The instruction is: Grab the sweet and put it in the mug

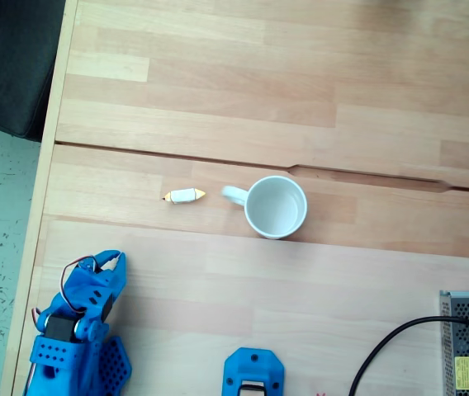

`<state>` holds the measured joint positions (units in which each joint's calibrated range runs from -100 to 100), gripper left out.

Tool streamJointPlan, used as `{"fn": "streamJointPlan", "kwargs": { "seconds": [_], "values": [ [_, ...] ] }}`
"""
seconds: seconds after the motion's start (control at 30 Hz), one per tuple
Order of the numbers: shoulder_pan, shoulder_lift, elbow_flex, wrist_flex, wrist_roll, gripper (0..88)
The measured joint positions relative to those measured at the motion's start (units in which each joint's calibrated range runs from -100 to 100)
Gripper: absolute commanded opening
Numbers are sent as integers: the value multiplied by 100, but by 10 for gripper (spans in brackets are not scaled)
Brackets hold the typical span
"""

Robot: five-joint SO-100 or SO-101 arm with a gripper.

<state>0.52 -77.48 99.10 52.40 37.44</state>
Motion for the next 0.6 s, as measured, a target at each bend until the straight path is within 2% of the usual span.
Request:
{"fn": "streamJointPlan", "kwargs": {
  "seconds": [0.6],
  "values": [
    [0,-54,0,0,-20,0]
  ]
}}
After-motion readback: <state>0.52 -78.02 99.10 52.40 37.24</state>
